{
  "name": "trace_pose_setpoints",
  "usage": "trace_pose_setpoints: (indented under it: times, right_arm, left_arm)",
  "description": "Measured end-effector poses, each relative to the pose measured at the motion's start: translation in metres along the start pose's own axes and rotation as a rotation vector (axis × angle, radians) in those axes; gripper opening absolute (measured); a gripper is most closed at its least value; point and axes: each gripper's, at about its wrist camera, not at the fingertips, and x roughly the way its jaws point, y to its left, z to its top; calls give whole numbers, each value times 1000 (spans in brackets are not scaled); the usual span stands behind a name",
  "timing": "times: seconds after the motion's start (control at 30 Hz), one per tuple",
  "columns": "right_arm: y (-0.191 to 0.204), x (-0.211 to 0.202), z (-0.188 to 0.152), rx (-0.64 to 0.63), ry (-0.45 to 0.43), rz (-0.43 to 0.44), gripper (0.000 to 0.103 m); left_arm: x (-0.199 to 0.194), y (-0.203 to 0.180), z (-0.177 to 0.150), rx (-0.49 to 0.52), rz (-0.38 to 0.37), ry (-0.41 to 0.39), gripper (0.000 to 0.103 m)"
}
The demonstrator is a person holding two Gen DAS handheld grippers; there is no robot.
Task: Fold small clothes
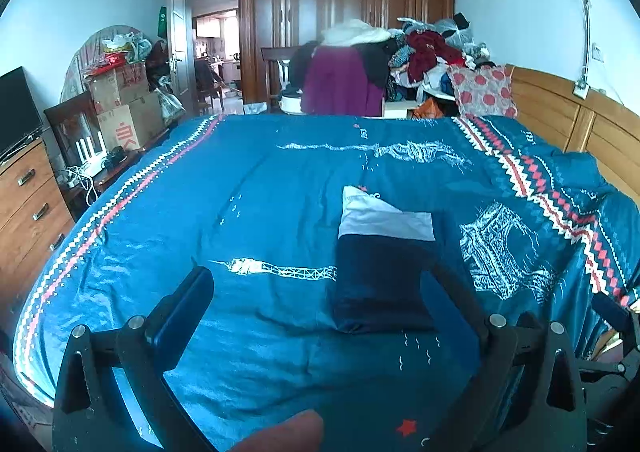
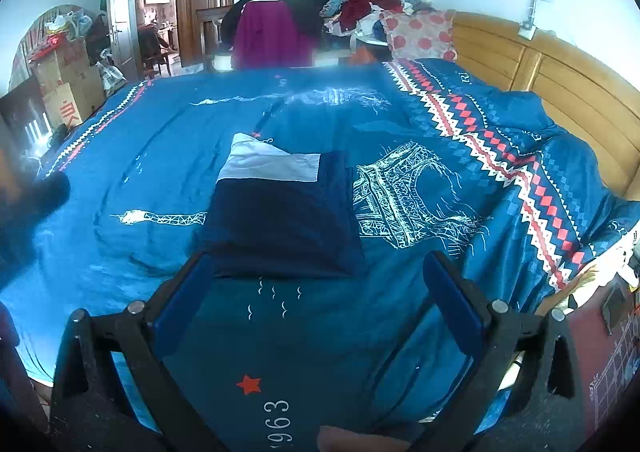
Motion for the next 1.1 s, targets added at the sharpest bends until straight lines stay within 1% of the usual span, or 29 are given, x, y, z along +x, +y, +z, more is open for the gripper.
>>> trace_pose_setpoints:
  times: [0.17, 0.43, 1.1]
  right_arm:
    - [2, -1, -1, -4, -2, 5, 103]
    - [4, -2, -1, -7, -2, 9, 103]
    - [7, -3, -4, -6, -3, 13, 103]
  left_arm:
    - [0, -4, -3, 16, 0, 3, 103]
    - [2, 4, -4, 2, -7, 24, 103]
    - [6, 7, -6, -2, -17, 46, 103]
